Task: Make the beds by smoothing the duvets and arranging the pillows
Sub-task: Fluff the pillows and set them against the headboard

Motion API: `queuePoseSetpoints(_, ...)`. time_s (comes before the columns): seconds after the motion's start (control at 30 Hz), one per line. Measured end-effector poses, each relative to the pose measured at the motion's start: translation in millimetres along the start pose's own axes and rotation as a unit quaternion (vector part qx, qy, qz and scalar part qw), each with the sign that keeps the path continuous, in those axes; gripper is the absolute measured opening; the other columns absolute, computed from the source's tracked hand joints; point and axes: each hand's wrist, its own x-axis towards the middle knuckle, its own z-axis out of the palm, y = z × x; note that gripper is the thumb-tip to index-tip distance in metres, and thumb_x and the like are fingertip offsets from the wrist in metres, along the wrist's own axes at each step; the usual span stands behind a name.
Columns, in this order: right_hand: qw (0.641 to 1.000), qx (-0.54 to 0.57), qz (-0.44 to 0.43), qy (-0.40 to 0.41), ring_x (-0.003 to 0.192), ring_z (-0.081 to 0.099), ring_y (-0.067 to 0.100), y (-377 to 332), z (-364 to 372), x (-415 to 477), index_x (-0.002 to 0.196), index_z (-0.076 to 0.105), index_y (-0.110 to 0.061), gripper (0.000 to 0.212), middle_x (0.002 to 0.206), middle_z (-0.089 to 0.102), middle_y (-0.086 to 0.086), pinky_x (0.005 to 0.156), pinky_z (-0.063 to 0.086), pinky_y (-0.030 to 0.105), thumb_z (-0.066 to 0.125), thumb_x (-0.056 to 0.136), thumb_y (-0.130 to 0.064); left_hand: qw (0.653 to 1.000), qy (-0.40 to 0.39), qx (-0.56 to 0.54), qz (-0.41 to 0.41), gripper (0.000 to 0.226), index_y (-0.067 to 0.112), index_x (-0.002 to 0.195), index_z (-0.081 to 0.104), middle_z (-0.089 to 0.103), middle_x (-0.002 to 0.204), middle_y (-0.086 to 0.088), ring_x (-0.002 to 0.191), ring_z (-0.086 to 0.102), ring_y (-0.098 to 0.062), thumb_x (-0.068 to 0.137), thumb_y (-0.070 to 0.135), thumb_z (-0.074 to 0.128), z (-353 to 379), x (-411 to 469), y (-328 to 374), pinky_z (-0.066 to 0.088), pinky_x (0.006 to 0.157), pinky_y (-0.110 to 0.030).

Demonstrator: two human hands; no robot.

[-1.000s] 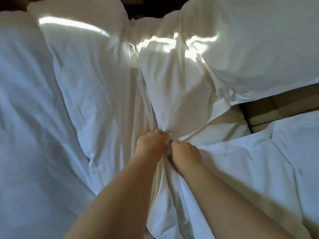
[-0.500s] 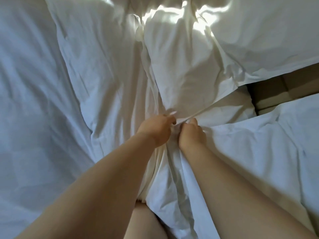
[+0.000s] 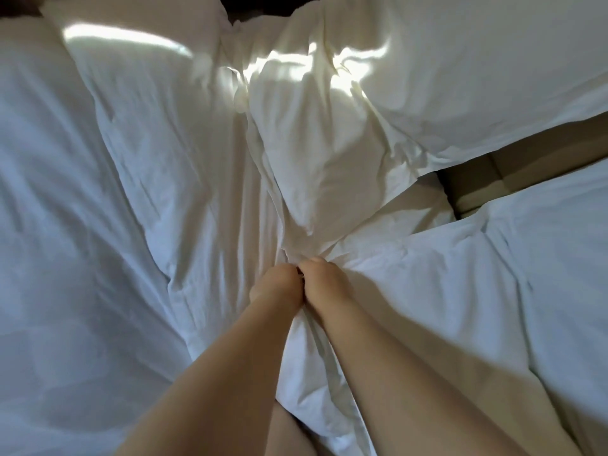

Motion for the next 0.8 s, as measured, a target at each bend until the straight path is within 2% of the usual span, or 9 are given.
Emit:
queuePoseSetpoints(0.1,0.999,-0.018,-0.009,0.046,0.111,0.054,0.03,0,-20,-24,0.121,0.057,-0.012,0.031,0.126,0.057,0.007,0.089,0.043,0.037,0.037,0.097,-0.012,0.999,0.03,0.015,-0.001,0.026,0.016,0.116,0.054,0.063,0.114,-0.004,0.097,0.06,-0.023,0.093,0.02,0.043,1,-27,8,0.046,0.075,-0.032)
queuePoseSetpoints(0.17,0.998,-0.021,0.009,0.062,0.112,0.055,0.029,13,-32,-47,0.123,0.056,-0.013,0.035,0.127,0.057,0.006,0.089,0.045,0.036,0.041,0.093,-0.005,0.999,0.044,0.008,-0.001,0.025,0.02,0.118,0.049,0.061,0.113,0.0,0.092,0.057,-0.02,0.093,0.019,0.043,0,-56,22,0.044,0.07,-0.03)
queuePoseSetpoints(0.3,0.997,-0.041,0.041,0.059,0.105,0.057,0.027,59,-41,-111,0.112,0.055,-0.016,0.027,0.116,0.059,0.005,0.083,0.045,0.034,0.042,0.09,-0.006,0.997,0.032,0.044,0.056,0.045,0.029,0.133,0.041,0.055,0.121,-0.002,0.098,0.06,-0.023,0.092,0.011,0.037,21,-110,53,0.051,0.081,-0.034)
queuePoseSetpoints(0.37,0.997,-0.02,0.059,0.042,0.101,0.055,0.024,89,-31,-143,0.104,0.055,-0.018,0.023,0.118,0.058,0.005,0.081,0.043,0.032,0.041,0.09,-0.006,0.995,0.03,0.067,0.074,0.044,0.03,0.133,0.039,0.054,0.122,-0.001,0.096,0.06,-0.022,0.093,0.012,0.037,37,-139,68,0.049,0.075,-0.032)
queuePoseSetpoints(0.5,0.994,0.023,0.088,0.053,0.1,0.054,0.029,132,-5,-215,0.118,0.056,-0.02,0.032,0.123,0.058,0.006,0.069,0.037,0.025,0.034,0.095,-0.015,0.998,0.03,0.036,0.048,0.036,0.019,0.127,0.045,0.053,0.121,-0.003,0.099,0.058,-0.023,0.092,0.011,0.04,93,-189,78,0.045,0.072,-0.031)
queuePoseSetpoints(0.63,0.997,-0.074,0.019,0.019,0.108,0.055,0.034,162,42,-280,0.116,0.051,-0.009,0.031,0.122,0.056,0.01,0.085,0.045,0.037,0.035,0.091,-0.004,0.999,-0.01,0.036,-0.006,0.03,0.012,0.121,0.054,0.058,0.122,-0.006,0.109,0.057,-0.024,0.093,0.012,0.043,167,-213,60,0.046,0.087,-0.03)
queuePoseSetpoints(0.73,0.991,-0.128,-0.018,-0.018,0.108,0.059,0.032,183,91,-312,0.13,0.049,-0.014,0.043,0.122,0.059,0.011,0.088,0.045,0.036,0.047,0.088,-0.006,0.997,-0.063,0.043,-0.01,0.033,0.011,0.125,0.057,0.057,0.129,-0.006,0.118,0.055,-0.023,0.095,0.012,0.044,218,-222,50,0.044,0.097,-0.03)
queuePoseSetpoints(0.77,0.989,-0.143,-0.019,-0.02,0.103,0.063,0.032,187,107,-321,0.132,0.053,-0.017,0.049,0.117,0.062,0.011,0.086,0.049,0.037,0.057,0.084,-0.008,0.997,-0.072,0.027,-0.007,0.033,0.01,0.125,0.057,0.057,0.129,-0.007,0.118,0.055,-0.023,0.095,0.009,0.044,235,-226,49,0.045,0.098,-0.03)
queuePoseSetpoints(0.8,0.988,-0.153,-0.018,-0.018,0.086,0.068,0.032,191,120,-327,0.121,0.063,-0.018,0.051,0.101,0.068,0.011,0.075,0.054,0.037,0.073,0.071,-0.011,0.996,-0.078,-0.023,-0.023,0.033,0.007,0.125,0.058,0.058,0.127,-0.009,0.117,0.056,-0.025,0.094,0.007,0.044,249,-227,50,0.047,0.097,-0.031)
